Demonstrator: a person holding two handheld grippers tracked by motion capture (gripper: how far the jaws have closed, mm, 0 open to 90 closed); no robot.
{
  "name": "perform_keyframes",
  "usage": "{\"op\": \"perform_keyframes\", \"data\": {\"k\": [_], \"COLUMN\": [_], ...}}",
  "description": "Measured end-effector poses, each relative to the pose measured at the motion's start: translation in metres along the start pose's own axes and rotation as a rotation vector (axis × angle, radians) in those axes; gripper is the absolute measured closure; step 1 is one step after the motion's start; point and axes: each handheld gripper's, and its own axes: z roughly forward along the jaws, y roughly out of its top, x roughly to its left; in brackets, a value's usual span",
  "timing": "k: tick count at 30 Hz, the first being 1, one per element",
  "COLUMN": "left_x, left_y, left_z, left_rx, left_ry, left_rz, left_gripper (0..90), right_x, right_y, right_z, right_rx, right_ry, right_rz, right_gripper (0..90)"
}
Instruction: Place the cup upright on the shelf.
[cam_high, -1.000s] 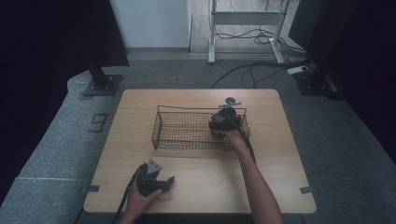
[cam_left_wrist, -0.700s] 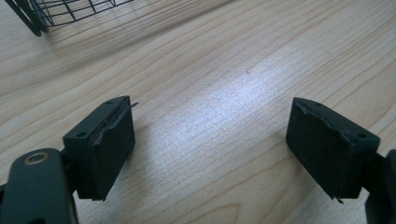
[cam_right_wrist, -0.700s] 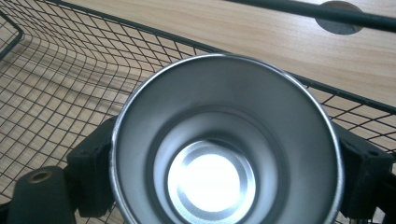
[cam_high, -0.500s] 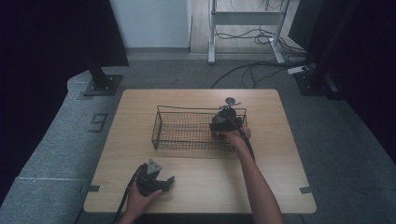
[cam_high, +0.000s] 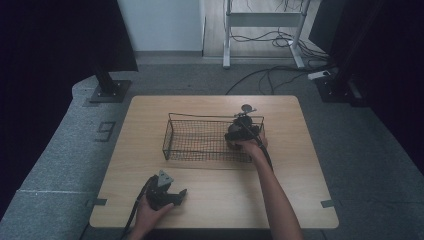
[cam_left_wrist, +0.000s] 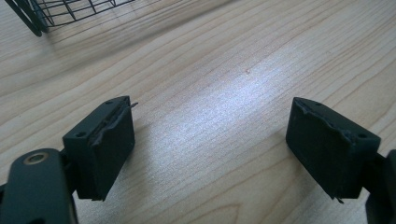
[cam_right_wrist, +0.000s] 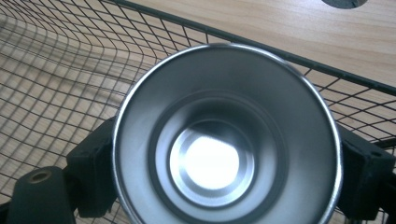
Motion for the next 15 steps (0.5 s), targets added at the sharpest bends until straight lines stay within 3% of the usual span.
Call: {"op": "perform_keyframes", "data": {"k": [8,15], "left_x": [0.000,0.000], "left_y": [0.000,0.000], "left_z": [0.000,0.000], "left_rx": [0.000,0.001], "left_ry": [0.000,0.001], "left_rz": [0.000,0.001], "left_gripper": [15.4,15.4], "right_x": [0.002,0.000], "right_y": [0.000,0.000], "right_z": [-0.011,-0.037], "right_rx": [-0.063,-0.190], "right_ry": [0.022,0.033], "right_rz": [-0.017,0.001], "right_gripper": [4.2,3.3]}}
